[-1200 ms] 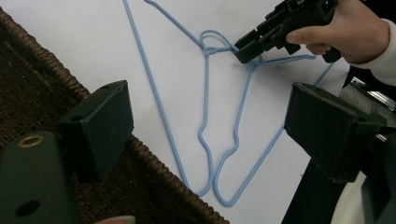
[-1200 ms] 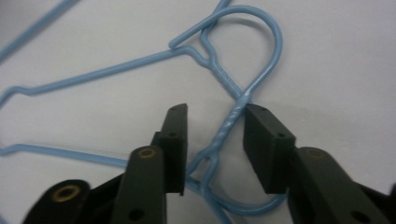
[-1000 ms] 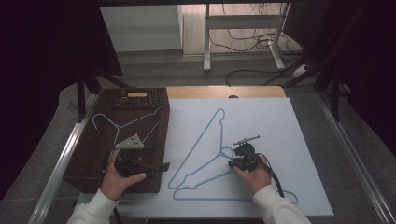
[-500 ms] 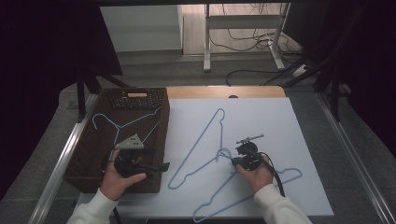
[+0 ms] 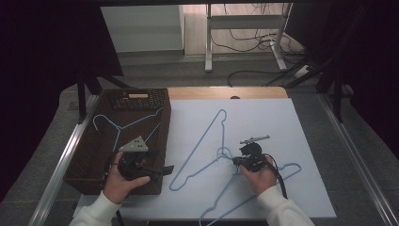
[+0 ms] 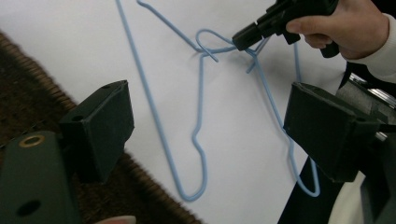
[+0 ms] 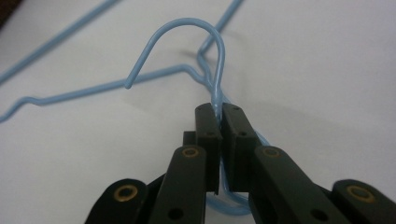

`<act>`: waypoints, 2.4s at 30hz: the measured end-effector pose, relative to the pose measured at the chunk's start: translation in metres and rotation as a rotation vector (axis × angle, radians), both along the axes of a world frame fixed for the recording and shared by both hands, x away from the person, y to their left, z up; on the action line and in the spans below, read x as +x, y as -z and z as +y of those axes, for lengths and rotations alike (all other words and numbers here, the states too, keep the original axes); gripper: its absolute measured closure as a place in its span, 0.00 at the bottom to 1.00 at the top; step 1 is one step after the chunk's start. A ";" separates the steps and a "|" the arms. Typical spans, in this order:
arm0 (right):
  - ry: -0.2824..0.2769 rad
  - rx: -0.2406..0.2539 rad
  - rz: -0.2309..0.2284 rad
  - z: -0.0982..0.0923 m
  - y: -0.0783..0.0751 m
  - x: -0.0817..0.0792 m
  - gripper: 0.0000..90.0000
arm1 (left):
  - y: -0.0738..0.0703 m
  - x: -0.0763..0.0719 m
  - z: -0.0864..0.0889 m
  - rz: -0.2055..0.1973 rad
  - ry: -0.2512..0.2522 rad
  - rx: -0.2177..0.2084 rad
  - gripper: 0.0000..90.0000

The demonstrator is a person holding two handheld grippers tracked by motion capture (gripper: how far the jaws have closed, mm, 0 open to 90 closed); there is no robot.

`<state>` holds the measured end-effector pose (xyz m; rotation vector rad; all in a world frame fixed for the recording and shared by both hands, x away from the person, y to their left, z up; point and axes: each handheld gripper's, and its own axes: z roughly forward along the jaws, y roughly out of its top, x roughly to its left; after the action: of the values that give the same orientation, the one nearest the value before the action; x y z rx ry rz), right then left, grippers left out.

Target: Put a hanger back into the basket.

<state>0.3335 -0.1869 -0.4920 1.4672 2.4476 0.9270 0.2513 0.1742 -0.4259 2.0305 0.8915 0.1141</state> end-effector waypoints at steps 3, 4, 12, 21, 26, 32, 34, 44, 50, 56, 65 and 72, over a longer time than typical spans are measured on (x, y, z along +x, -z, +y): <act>-0.003 0.019 -0.027 -0.004 -0.008 -0.003 0.95 | -0.002 -0.002 -0.016 0.008 0.022 0.006 0.18; 0.000 0.030 -0.037 -0.005 -0.010 -0.005 0.95 | -0.002 -0.002 -0.021 0.011 0.032 0.009 0.19; 0.002 0.060 -0.067 -0.013 -0.019 -0.008 0.95 | 0.006 0.000 -0.064 0.060 0.091 0.054 0.21; 0.013 0.077 -0.074 -0.020 -0.022 -0.008 0.95 | 0.023 0.005 -0.104 0.111 0.150 0.086 0.21; 0.013 0.080 -0.075 -0.020 -0.022 -0.007 0.95 | 0.030 0.011 -0.112 0.130 0.154 0.089 0.22; 0.016 0.086 -0.080 -0.020 -0.023 -0.008 0.95 | 0.038 0.013 -0.122 0.150 0.180 0.078 0.22; 0.017 0.088 -0.082 -0.021 -0.024 -0.008 0.95 | 0.042 0.015 -0.124 0.162 0.187 0.070 0.23; 0.023 0.096 -0.090 -0.022 -0.025 -0.008 0.95 | 0.063 0.024 -0.152 0.191 0.181 0.080 0.33; 0.023 0.101 -0.091 -0.023 -0.026 -0.009 0.95 | 0.080 0.030 -0.170 0.242 0.187 0.099 0.47; 0.022 0.111 -0.096 -0.024 -0.028 -0.010 0.95 | 0.086 0.032 -0.175 0.265 0.210 0.109 0.75; 0.014 0.134 -0.097 -0.025 -0.028 -0.010 0.94 | 0.085 0.034 -0.173 0.275 0.198 0.105 0.95; -0.006 0.208 -0.121 -0.041 -0.033 -0.012 0.54 | 0.070 0.032 -0.161 0.261 0.190 0.039 0.96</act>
<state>0.3211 -0.2281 -0.4587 1.4176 2.3292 1.2660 0.2829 0.0131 -0.4961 2.1882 0.8536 -0.2455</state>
